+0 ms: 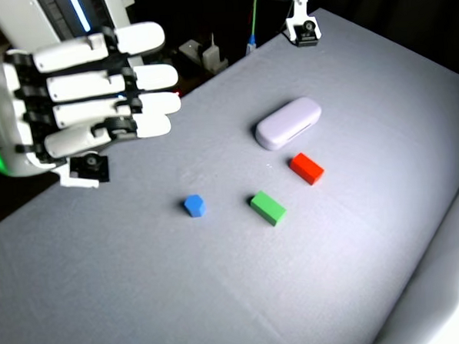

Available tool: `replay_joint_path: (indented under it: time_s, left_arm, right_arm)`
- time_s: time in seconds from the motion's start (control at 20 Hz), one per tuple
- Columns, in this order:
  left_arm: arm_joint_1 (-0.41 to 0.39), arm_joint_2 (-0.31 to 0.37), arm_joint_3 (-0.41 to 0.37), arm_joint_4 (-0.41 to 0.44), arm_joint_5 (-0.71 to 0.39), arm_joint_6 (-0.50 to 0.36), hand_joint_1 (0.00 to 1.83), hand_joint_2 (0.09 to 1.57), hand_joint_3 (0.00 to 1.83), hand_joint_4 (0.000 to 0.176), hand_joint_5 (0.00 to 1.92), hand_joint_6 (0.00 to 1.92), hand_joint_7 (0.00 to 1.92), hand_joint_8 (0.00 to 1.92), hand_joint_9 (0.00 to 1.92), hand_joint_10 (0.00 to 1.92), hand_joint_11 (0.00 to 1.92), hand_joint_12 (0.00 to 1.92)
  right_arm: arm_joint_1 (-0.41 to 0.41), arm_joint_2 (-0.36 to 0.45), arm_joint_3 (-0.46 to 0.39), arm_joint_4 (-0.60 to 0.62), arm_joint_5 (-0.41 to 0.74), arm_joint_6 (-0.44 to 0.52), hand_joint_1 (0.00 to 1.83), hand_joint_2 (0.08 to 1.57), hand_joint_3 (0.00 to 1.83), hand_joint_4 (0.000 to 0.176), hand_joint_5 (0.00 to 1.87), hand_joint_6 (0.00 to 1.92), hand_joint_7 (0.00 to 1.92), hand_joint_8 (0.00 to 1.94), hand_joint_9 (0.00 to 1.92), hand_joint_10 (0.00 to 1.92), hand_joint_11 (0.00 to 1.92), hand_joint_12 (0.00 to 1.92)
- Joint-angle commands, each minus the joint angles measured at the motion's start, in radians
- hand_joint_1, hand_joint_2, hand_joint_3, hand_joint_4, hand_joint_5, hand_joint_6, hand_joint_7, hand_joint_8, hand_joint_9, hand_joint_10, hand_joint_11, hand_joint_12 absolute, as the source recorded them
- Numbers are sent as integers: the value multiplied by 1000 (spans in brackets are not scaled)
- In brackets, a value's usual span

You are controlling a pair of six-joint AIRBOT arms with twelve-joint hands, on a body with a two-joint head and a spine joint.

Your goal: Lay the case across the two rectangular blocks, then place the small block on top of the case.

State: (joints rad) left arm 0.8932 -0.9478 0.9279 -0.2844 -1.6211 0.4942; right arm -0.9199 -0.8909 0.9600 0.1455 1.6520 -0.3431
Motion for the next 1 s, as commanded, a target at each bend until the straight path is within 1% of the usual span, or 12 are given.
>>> replay_joint_path:
  time_s: [0.0, 0.2, 0.25, 0.3, 0.55, 0.6, 0.7, 0.75, 0.8, 0.85, 0.9, 0.95]
  left_arm:
    - [-10, -1, 4, 23, -111, -11, 1177, 1177, 1, 23, 891, 1096, 832, 1265, 707, 1180, 362, 1610]
    - [-10, -3, 7, 23, -111, -11, 1200, 1143, 0, 15, 931, 997, 936, 1150, 787, 1123, 424, 1609]
    - [-11, -3, 7, 22, -111, -12, 908, 1319, 8, 35, 631, 1512, 689, 1312, 628, 1422, 282, 1775]
    - [-11, -4, 8, 22, -111, -22, 935, 1300, 0, 0, 668, 1485, 771, 1228, 714, 1475, 436, 1837]
    - [-10, 12, 8, 27, -111, -24, 889, 1341, 0, 5, 596, 1579, 706, 1400, 680, 1690, 362, 1843]
    - [-9, 15, 7, 30, -111, -24, 837, 1326, 0, 111, 603, 1568, 695, 1422, 682, 1700, 353, 1885]
    - [3, 31, 6, 38, -111, -24, 924, 1266, 0, 63, 693, 1432, 712, 1307, 690, 1610, 200, 1889]
    - [6, 37, 6, 40, -110, -24, 882, 1140, 0, 0, 524, 1082, 672, 1118, 658, 1472, 239, 1765]
    - [16, 54, 3, 47, -110, -9, 908, 1053, 0, 0, 364, 856, 563, 904, 581, 1359, 329, 1699]
    - [31, 76, -8, 49, -110, 19, 966, 1160, 2, 47, 741, 1143, 850, 880, 755, 1304, 461, 1687]
    - [45, 98, -16, 54, -110, 39, 968, 1212, 1, 56, 777, 1261, 933, 773, 798, 1274, 503, 1716]
    - [63, 121, -21, 60, -110, 54, 895, 1262, 8, 117, 711, 1385, 922, 694, 700, 1207, 260, 1775]
  right_arm:
    - [4, 4, 1, 6, 114, 8, 0, 1469, 7, 0, 106, 815, 208, 62, 0, 392, 0, 1921]
    - [4, 2, 3, 6, 114, 9, 0, 1470, 5, 0, 105, 817, 210, 57, 0, 393, 0, 1921]
    - [4, 0, 3, 6, 114, 9, 0, 1470, 5, 0, 105, 817, 211, 56, 0, 393, 0, 1921]
    - [4, -2, 3, 6, 114, 9, 0, 1470, 5, 0, 105, 818, 211, 55, 0, 393, 0, 1921]
    - [4, 8, -3, 6, 114, 3, 0, 1471, 4, 0, 104, 819, 213, 51, 0, 393, 0, 1921]
    - [4, 7, -3, 6, 114, 3, 0, 1471, 4, 0, 104, 820, 214, 50, 0, 393, 0, 1921]
    - [4, 12, -2, 6, 114, 0, 0, 1471, 3, 0, 104, 820, 214, 48, 0, 393, 0, 1921]
    - [4, 15, -2, 5, 114, -3, 0, 1471, 3, 0, 104, 821, 215, 47, 0, 393, 0, 1921]
    - [2, 25, -7, 2, 114, -13, 0, 1471, 3, 0, 104, 821, 215, 46, 0, 393, 0, 1921]
    - [-3, 37, -13, 2, 114, -33, 0, 1471, 3, 0, 103, 821, 215, 46, 0, 393, 0, 1921]
    - [-11, 52, -20, 2, 114, -53, 0, 1471, 3, 0, 103, 821, 216, 45, 0, 393, 0, 1921]
    - [-24, 67, -25, 1, 113, -73, 0, 1471, 3, 0, 103, 822, 216, 44, 0, 393, 0, 1921]
